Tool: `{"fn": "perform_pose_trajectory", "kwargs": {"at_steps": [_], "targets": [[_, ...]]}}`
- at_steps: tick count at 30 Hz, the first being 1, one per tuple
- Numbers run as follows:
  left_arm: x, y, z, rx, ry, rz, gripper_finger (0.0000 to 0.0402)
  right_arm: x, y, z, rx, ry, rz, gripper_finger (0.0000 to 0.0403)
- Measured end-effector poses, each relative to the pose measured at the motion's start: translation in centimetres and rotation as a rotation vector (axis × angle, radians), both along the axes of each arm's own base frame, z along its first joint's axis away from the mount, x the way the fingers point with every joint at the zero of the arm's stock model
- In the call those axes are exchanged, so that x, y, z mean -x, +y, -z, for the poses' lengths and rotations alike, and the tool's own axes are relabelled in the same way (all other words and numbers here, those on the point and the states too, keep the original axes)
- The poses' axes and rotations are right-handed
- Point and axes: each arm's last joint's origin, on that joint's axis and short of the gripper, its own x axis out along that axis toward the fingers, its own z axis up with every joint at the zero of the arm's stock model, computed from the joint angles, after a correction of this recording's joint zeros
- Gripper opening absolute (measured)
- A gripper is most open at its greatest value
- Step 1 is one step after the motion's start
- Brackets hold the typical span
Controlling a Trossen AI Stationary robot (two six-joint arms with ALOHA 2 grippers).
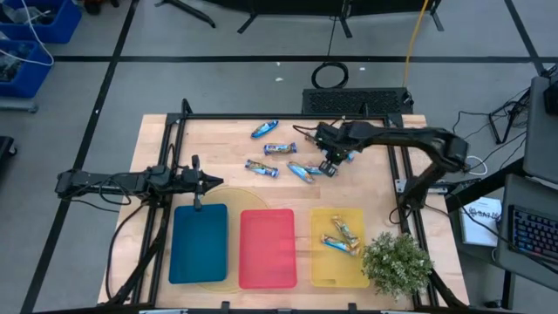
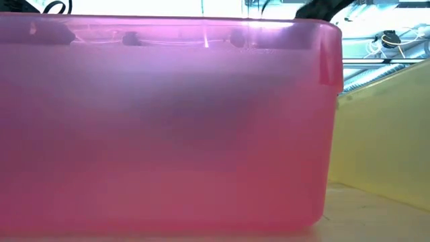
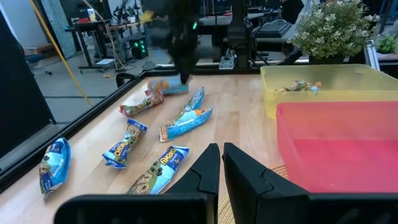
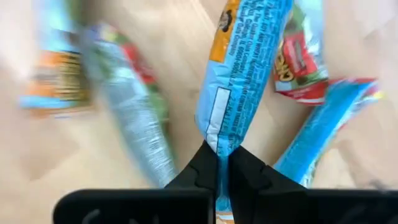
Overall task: Pick and place Granola Bars by type
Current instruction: Put the top yellow granola bar into the yellow bin
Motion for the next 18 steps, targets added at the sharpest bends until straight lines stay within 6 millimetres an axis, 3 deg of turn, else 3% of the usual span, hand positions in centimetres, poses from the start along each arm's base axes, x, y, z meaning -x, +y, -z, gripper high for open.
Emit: {"fn": "perform_pose_trajectory", "kwargs": {"at_steps": [5, 9, 14, 18], "targets": [[0.0, 0.0, 0.0, 0.0, 0.0, 0.0, 0.0031, 1.8, 4.6, -5.3, -0.037, -0.191, -0.075, 0.0006], [0.0, 0.0, 0.0, 0.0, 0.0, 0.0, 0.0031, 3.9, 9.1, -7.9, -0.129, -0.246, -0.148, 0.0006], [0.0, 0.0, 0.0, 0.0, 0.0, 0.0, 0.0031, 5.1, 14.5, -8.8, -0.23, -0.266, -0.221, 0.0006], [0.0, 0.0, 0.0, 0.0, 0.0, 0.0, 0.0031, 4.9, 18.2, -7.7, -0.292, -0.198, -0.191, 0.0005]]}}
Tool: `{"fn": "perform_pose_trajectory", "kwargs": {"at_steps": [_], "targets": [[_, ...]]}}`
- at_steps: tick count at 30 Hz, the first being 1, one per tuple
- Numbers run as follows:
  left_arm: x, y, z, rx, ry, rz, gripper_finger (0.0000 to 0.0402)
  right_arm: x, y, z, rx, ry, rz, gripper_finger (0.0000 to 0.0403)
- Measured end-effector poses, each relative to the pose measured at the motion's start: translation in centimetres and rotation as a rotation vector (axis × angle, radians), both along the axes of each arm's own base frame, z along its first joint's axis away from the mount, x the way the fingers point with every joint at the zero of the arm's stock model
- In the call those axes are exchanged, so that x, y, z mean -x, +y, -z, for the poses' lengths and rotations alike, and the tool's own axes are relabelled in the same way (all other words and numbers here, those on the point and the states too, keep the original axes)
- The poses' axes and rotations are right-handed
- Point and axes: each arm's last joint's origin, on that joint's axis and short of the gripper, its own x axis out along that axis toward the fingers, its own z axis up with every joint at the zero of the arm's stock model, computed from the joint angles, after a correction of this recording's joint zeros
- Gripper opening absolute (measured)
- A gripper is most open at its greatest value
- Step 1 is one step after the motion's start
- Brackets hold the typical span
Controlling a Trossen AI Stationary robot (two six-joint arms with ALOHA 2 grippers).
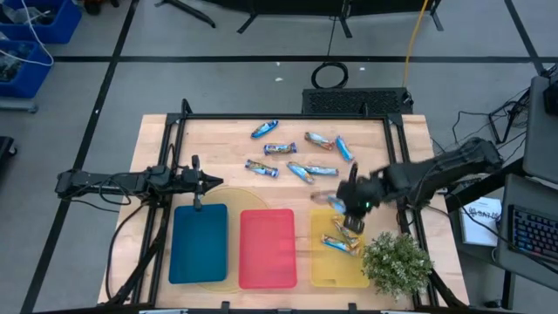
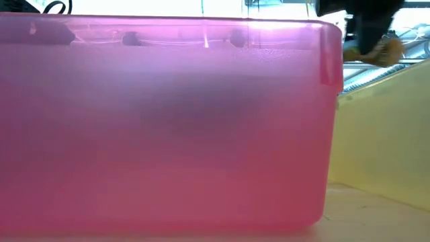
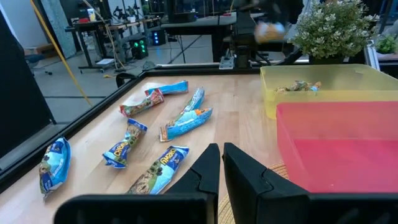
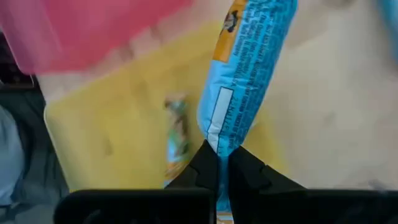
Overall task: Pick and place Granola Bars by type
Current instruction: Put the top yellow granola bar into the yellow bin
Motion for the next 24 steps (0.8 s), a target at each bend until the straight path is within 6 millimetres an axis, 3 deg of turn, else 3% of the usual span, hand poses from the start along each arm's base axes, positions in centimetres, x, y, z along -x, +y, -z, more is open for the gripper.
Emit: {"fn": "perform_pose_trajectory", "kwargs": {"at_steps": [4, 9, 20, 24], "targets": [[0.0, 0.0, 0.0, 0.0, 0.0, 0.0, 0.0031, -1.0, 2.8, 2.1, 0.0, 0.087, -0.017, 0.0005], [0.0, 0.0, 0.0, 0.0, -0.001, 0.0, 0.0031, -2.7, 4.9, 4.8, -0.025, 0.161, -0.035, 0.0005], [0.0, 0.0, 0.0, 0.0, -0.001, 0.0, 0.0031, -4.2, 5.8, 9.0, -0.042, 0.355, -0.05, 0.0005], [0.0, 0.0, 0.0, 0.0, -0.001, 0.0, 0.0031, -4.5, 5.8, 9.7, -0.025, 0.378, -0.018, 0.0032]]}}
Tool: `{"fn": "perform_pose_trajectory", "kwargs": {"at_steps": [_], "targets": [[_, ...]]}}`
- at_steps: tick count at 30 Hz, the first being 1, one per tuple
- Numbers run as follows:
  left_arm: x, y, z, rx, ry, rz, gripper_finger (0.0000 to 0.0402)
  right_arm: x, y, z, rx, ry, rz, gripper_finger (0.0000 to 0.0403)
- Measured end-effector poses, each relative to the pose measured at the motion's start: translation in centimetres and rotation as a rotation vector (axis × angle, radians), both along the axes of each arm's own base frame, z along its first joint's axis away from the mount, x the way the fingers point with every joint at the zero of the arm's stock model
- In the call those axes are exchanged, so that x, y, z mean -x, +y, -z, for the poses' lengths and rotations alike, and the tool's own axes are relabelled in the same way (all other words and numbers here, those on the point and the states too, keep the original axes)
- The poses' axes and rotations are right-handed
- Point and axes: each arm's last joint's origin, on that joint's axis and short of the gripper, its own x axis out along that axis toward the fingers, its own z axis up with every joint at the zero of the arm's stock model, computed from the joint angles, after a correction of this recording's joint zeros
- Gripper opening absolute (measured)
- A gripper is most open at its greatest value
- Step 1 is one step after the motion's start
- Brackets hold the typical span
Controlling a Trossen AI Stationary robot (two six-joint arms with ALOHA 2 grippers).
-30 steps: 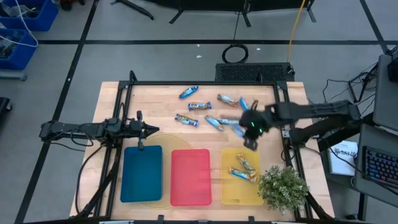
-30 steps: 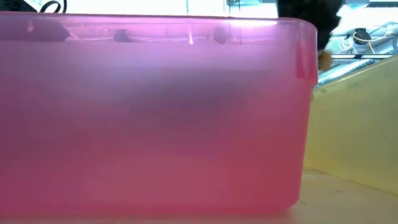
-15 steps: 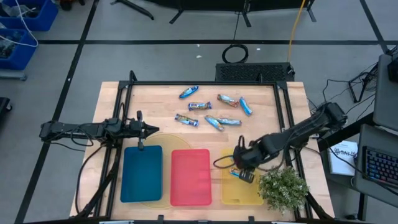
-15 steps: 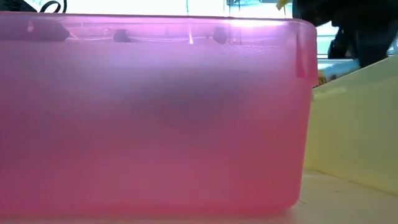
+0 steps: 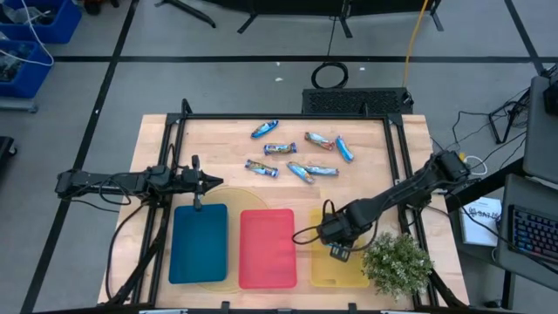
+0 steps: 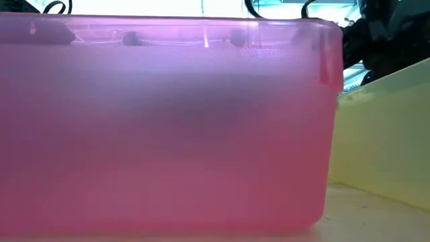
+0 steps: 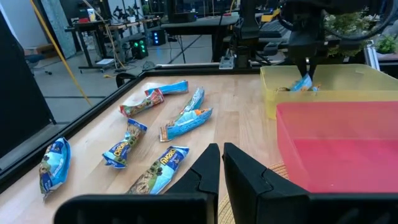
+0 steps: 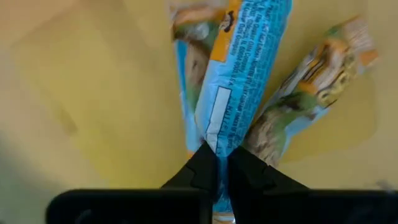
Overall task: Pick and place Granola Bars by type
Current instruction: Put the top yellow granola bar into the yellow bin, then put the yellow granola bar into the yellow bin
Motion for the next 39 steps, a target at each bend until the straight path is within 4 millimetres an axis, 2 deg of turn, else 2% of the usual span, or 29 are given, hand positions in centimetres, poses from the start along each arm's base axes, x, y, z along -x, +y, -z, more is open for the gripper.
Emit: {"fn": "perform_pose_trajectory", "kwargs": {"at_steps": [5, 9, 14, 20, 24, 27, 30, 34, 39], "targets": [[0.0, 0.0, 0.0, 0.0, 0.0, 0.0, 0.0031, -0.3, -0.8, -0.1, 0.002, -0.001, 0.033, 0.0099], [0.0, 0.0, 0.0, 0.0, 0.0, 0.0, 0.0031, -0.3, -1.6, -1.2, 0.034, -0.062, 0.063, 0.0134], [0.0, 0.0, 0.0, 0.0, 0.0, 0.001, 0.0031, 0.2, -2.5, -3.4, 0.07, -0.188, 0.073, 0.0146], [0.0, 0.0, 0.0, 0.0, 0.0, 0.001, 0.0031, -0.2, -4.7, -5.8, 0.185, -0.405, 0.044, 0.0142], [0.0, 0.0, 0.0, 0.0, 0.0, 0.001, 0.0031, -1.8, -7.2, -6.0, 0.203, -0.501, 0.018, 0.0144], [0.0, 0.0, 0.0, 0.0, 0.0, 0.001, 0.0031, -3.1, -9.7, -5.8, 0.244, -0.555, -0.035, 0.0151], [0.0, 0.0, 0.0, 0.0, 0.001, 0.001, 0.0031, -3.4, -12.8, -5.8, 0.284, -0.56, -0.038, 0.016], [0.0, 0.0, 0.0, 0.0, 0.0, 0.001, 0.0031, -3.1, -17.2, -5.9, 0.342, -0.555, 0.042, 0.0176], [0.0, 0.0, 0.0, 0.0, 0.0, 0.001, 0.0031, -3.6, -20.0, -5.3, 0.308, -0.593, 0.065, 0.0185]]}}
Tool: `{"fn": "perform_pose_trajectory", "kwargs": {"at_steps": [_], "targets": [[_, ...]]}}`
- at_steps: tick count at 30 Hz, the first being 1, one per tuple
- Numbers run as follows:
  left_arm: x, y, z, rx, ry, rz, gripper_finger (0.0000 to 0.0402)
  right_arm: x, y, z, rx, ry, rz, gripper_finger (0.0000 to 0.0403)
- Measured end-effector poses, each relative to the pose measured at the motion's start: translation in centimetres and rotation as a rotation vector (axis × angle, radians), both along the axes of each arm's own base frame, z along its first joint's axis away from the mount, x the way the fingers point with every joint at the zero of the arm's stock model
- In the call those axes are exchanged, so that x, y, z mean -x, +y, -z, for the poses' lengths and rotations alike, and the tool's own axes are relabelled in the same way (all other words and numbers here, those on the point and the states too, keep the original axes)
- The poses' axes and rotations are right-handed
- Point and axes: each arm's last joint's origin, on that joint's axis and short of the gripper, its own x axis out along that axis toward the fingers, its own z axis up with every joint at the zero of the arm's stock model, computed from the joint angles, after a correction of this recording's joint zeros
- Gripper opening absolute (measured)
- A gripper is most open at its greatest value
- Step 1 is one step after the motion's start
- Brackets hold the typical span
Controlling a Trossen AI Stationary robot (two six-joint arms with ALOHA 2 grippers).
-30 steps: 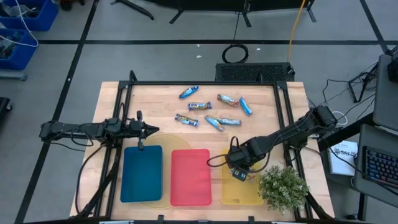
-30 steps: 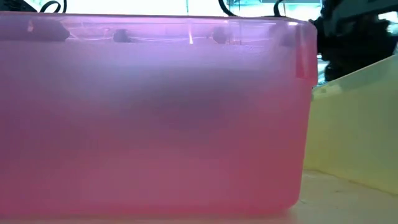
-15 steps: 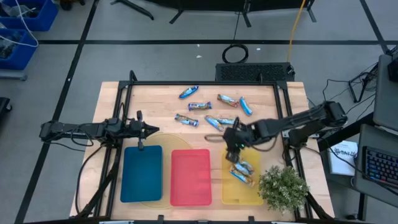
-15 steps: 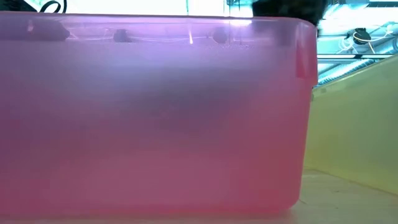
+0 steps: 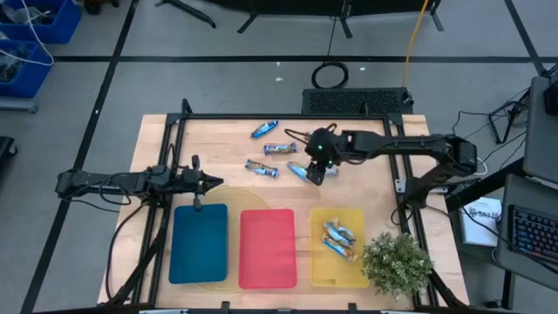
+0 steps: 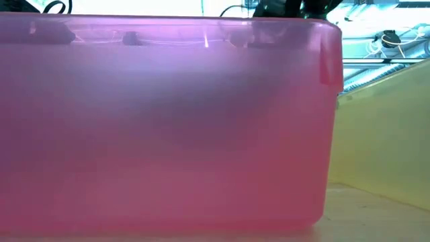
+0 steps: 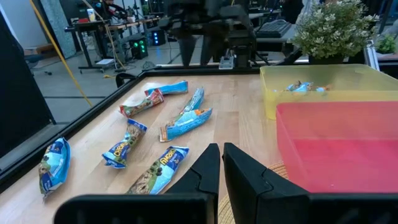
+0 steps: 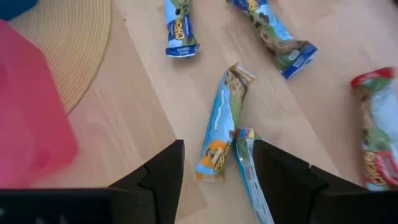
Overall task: Pick and place Granola Bars by type
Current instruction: Put the yellow granola bar into the yellow bin
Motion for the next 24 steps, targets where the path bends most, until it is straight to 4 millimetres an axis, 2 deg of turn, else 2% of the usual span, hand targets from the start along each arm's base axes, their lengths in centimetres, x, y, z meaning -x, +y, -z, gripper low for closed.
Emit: {"fn": "perform_pose_trajectory", "kwargs": {"at_steps": [7, 15, 24], "targets": [[0.0, 0.0, 0.0, 0.0, 0.0, 0.0, 0.0031, -1.3, -0.1, 2.6, -0.025, 0.069, -0.038, 0.0179], [0.0, 0.0, 0.0, 0.0, 0.0, 0.0, 0.0031, -2.1, 1.5, 5.7, -0.08, 0.211, -0.071, 0.0179], [0.0, 0.0, 0.0, 0.0, 0.0, -0.001, 0.0031, -2.8, 1.5, 7.9, -0.08, 0.266, -0.073, 0.0176]]}}
